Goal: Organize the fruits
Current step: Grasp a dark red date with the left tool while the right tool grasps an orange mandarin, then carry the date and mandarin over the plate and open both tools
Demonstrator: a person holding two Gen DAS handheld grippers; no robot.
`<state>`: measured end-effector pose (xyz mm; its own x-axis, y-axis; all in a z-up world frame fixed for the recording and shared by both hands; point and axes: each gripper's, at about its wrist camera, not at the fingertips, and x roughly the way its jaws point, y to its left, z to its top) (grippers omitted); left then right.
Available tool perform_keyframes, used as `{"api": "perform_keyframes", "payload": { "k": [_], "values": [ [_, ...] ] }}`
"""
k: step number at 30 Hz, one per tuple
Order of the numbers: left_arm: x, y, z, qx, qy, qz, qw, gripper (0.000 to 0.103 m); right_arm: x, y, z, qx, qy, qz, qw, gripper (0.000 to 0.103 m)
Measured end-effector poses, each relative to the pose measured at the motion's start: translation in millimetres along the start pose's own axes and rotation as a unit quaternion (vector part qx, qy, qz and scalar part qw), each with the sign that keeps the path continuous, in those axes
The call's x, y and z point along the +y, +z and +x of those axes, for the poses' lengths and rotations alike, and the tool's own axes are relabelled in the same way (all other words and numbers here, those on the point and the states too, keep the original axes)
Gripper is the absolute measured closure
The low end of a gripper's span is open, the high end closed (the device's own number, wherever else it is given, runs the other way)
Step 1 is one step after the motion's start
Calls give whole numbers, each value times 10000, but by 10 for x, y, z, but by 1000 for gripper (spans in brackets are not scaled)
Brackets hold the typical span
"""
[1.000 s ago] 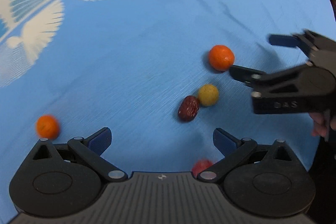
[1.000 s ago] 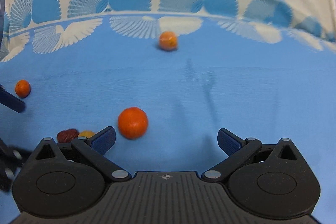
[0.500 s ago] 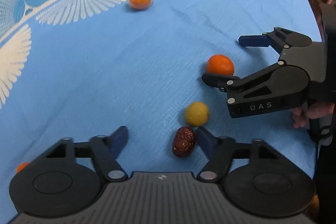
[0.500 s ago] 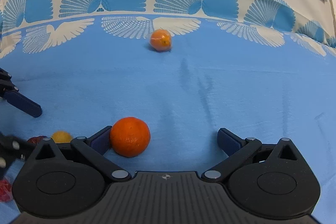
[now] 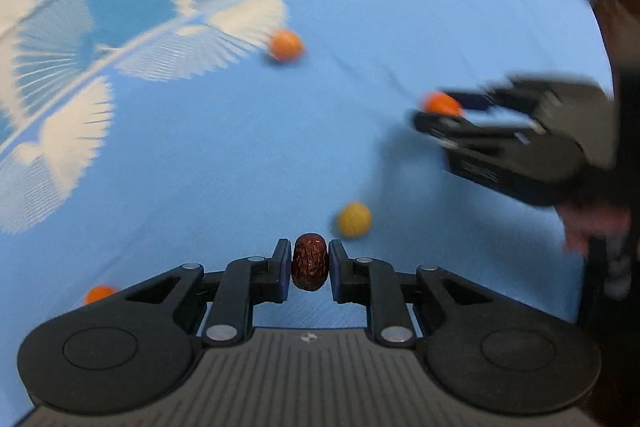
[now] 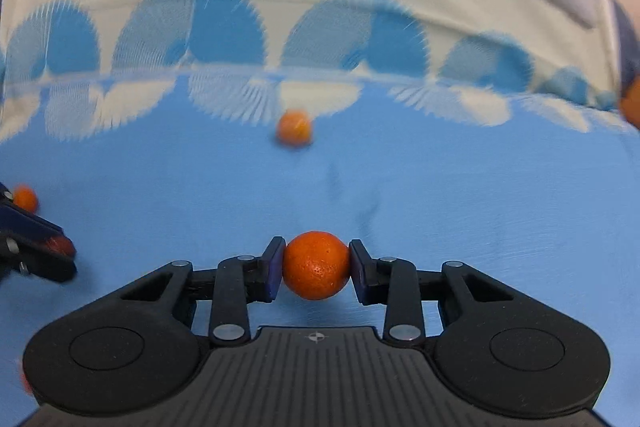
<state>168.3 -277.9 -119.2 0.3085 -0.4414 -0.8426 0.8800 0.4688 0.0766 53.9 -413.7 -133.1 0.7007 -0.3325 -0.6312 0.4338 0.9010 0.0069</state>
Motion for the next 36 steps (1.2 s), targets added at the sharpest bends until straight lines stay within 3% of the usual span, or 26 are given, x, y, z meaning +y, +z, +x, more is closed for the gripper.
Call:
{"api": "perform_keyframes", "payload": {
  "k": [6,10,16,20,26,36],
  "values": [
    [68,-174,-797,-238,533,-994,9933,82,-42,-19,-929,-111,207,478,9986,67],
    [-28,-499,-1390,-285,663,-1335,9884,82,120,-29,-1485,-2,659,553,9963,67],
    [-204,-1126,-1971,44,869,-1656,9823,82,518,-17,-2120,87,1504,520,9872,67],
    [-221,-1521,-2250,58,846,-1892,9783,82,844,-67,-2422,89,1830,314,9826,67],
    [-272,-1950,-2653,-182,1208,-1939,9734,82,1279,-188,-2731,120,2112,-218,9771,67],
    [-271,-2301,-2973,-390,1267,-2263,9650,82,1562,-329,-3008,16,2170,-773,9731,67]
  ]
}}
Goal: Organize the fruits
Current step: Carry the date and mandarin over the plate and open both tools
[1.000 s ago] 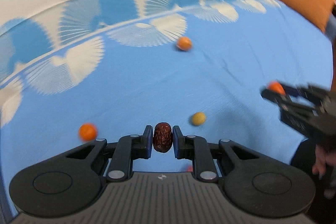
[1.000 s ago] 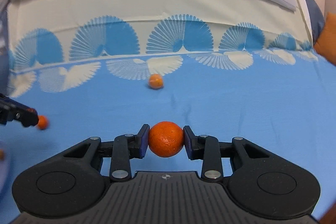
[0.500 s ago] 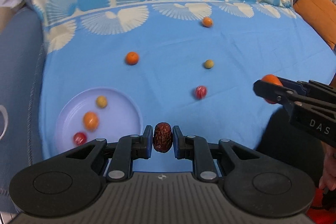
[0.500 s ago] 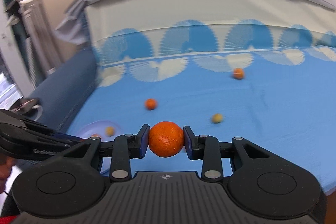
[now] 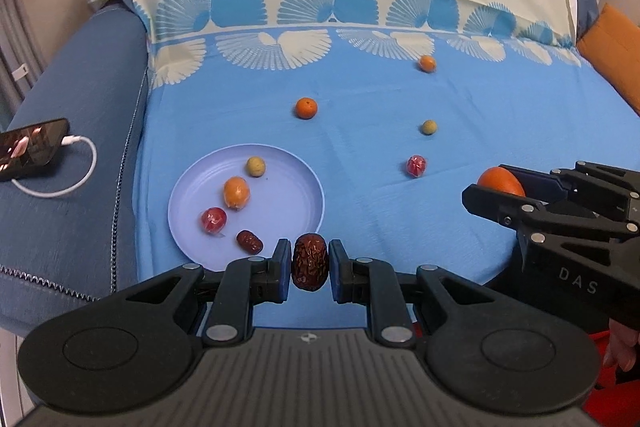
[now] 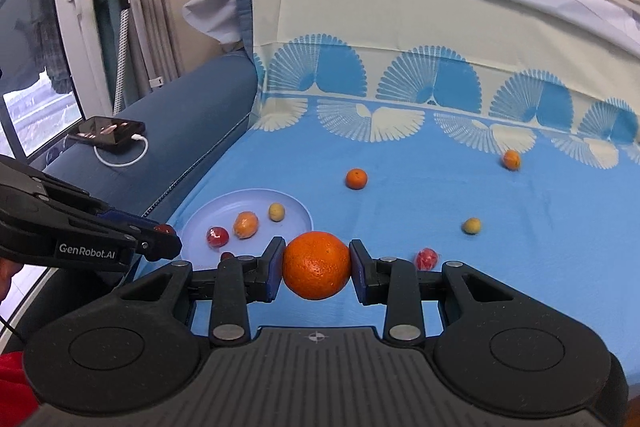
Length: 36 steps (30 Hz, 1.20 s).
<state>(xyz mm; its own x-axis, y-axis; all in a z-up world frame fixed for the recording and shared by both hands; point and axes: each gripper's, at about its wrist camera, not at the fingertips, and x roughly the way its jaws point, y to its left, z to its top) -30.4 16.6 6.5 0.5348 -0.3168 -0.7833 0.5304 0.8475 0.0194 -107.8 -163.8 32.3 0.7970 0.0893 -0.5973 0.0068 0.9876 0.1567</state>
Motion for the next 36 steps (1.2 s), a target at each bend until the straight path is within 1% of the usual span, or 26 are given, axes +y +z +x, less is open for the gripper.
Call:
{"api": "perform_keyframes", "payload": {
  "k": [6,10,14,19,25,31,36],
  "values": [
    [35,-24,-52,-103,77,-111,9999,82,43,-8,-30,-6,-44,-72,10000,67],
    [89,-24,-108,-174,130,-265,9994,82,67,-8,-54,-105,-2,-155,9998,67],
    [137,-52,-136,-181,206,-341,9990,82,74,-16,-37,-75,47,-160,9998,67],
    [191,-32,-87,-121,263,-430,9987,82,57,-25,-7,-22,55,-126,9999,67],
    [264,8,-31,-142,292,-542,9980,82,60,-26,70,110,87,-180,9997,67],
    [408,57,63,-106,368,-719,9967,82,137,-14,212,190,125,-371,9991,67],
    [530,128,216,-6,447,-883,9951,82,204,15,392,339,245,-467,9980,67]
  ]
}}
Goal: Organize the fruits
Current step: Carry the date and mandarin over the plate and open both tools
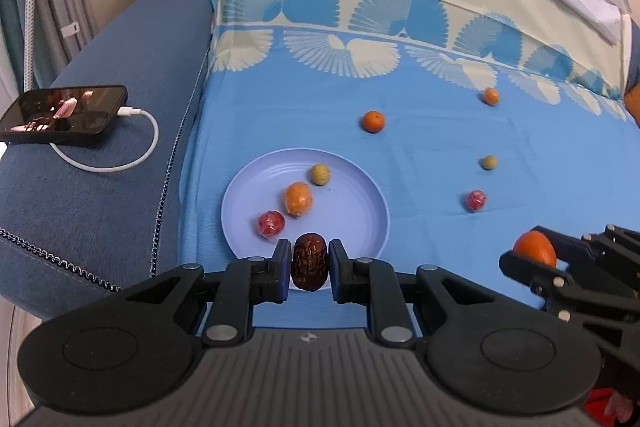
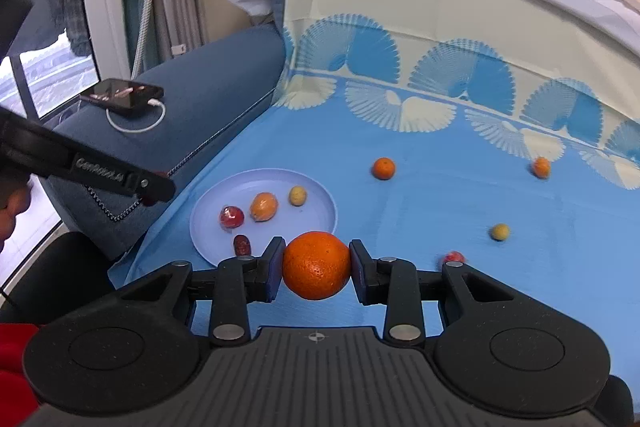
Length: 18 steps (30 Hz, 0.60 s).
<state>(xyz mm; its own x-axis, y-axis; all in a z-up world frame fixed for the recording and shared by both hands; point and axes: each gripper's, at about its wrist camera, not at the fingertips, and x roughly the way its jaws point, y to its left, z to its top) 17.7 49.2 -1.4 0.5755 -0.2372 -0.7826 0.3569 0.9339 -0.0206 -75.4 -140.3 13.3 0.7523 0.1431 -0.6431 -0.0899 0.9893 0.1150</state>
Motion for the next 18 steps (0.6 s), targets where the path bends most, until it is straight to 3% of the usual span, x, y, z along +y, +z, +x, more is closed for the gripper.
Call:
{"api": "perform_keyframes", "payload": {
  "k": [18],
  "values": [
    [201,330,958,672,54,-42,9977,82,146,236,1044,644,566,-284,9959,67]
  ]
}}
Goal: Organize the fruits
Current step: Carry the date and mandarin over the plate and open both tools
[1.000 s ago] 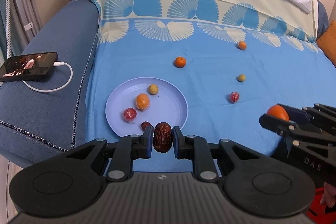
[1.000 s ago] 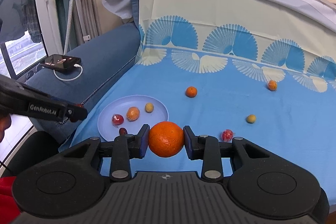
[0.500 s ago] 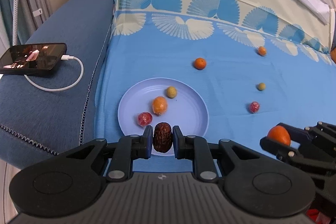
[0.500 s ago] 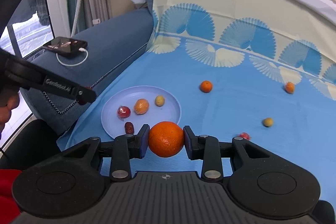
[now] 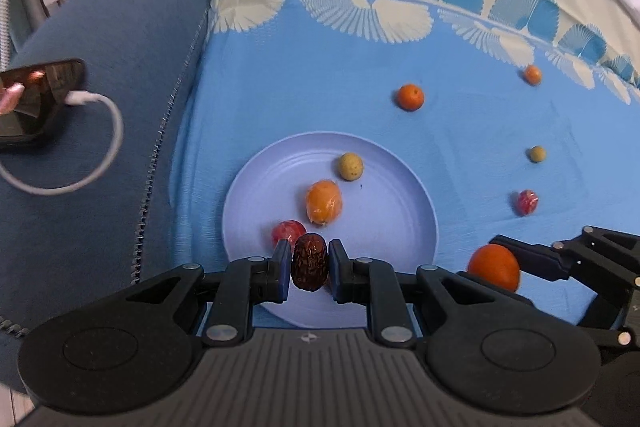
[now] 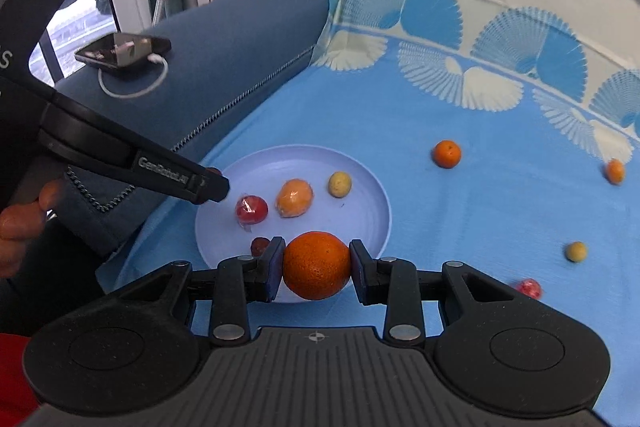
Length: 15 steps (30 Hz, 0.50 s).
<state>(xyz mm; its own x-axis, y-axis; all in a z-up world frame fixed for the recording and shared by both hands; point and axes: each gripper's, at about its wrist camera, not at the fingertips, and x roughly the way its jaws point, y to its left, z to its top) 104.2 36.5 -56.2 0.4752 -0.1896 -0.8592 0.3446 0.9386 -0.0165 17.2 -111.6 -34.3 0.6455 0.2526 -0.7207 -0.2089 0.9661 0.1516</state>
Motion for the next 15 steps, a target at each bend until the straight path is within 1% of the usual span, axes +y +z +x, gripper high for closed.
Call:
{"api": "perform_keyframes", "payload": {
  "k": [3,7,11,15],
  "values": [
    [-15,57,195,136,-77,31,9999,82,-10,18,175,65,37,-123,9999,67],
    [-36,156,432,251,-58,89,9996,82,-34,28,375,139,37,-422,9990,66],
    [-52,252,618,305,-25,161,9994,82,-98,32,560,224,107,-512,9984,66],
    [-70,312,751,332,23,269,9991,82,-151,58,737,264,89,-609,9978,66]
  ]
}}
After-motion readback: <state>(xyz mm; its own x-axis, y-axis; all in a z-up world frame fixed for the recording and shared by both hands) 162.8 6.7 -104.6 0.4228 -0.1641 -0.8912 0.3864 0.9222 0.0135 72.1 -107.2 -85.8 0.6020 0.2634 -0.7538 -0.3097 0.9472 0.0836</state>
